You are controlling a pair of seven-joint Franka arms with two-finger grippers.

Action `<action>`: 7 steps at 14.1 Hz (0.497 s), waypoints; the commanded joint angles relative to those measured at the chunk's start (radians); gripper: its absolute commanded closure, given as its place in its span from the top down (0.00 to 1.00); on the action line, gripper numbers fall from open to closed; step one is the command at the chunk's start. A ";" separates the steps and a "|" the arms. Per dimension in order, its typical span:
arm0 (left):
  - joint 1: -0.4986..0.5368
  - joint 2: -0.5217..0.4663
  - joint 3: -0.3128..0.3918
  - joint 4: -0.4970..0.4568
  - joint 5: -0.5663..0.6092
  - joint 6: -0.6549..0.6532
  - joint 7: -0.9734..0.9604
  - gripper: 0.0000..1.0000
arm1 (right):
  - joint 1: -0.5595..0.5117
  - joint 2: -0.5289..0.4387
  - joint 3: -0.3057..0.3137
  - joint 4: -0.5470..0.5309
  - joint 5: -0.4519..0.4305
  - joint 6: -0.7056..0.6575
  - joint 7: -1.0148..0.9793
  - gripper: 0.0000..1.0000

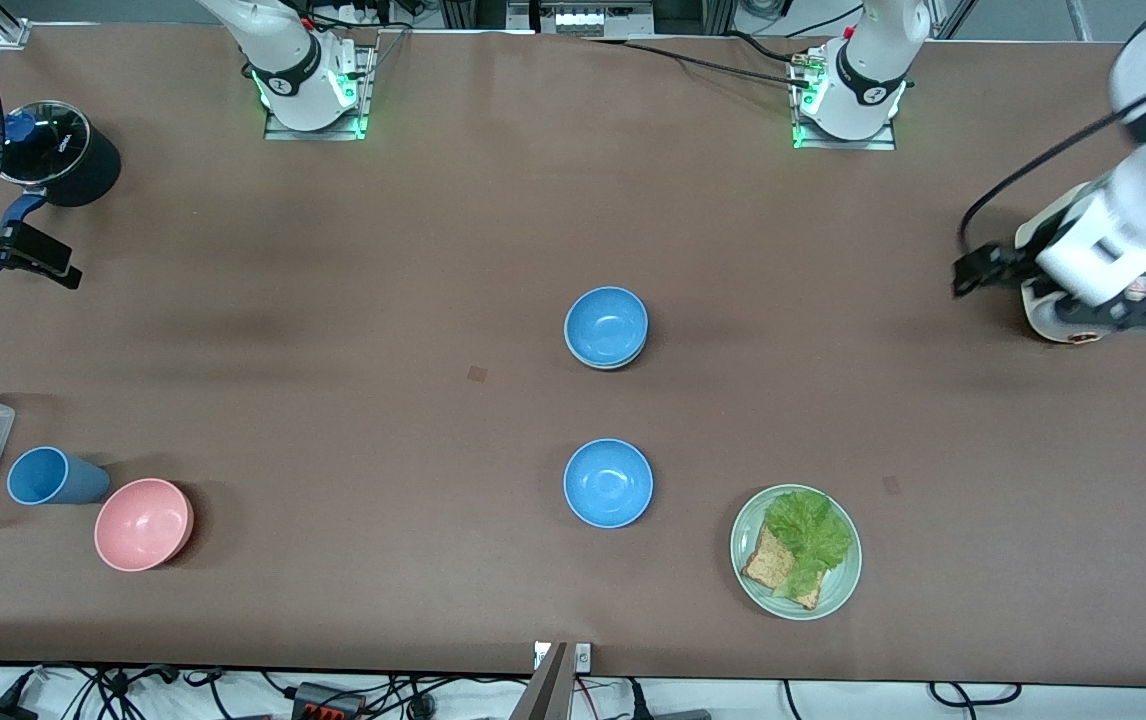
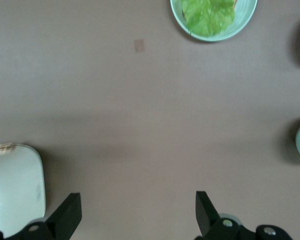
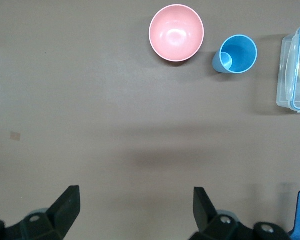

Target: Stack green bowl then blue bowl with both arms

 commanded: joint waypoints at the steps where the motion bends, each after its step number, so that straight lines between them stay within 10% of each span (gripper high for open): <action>1: -0.096 -0.006 0.071 0.038 -0.017 -0.056 0.010 1.00 | 0.003 -0.015 0.001 -0.001 -0.012 -0.013 0.002 1.00; 7: -0.106 -0.001 0.078 0.046 -0.020 -0.070 0.013 1.00 | 0.003 -0.017 0.003 -0.001 -0.013 -0.016 -0.010 1.00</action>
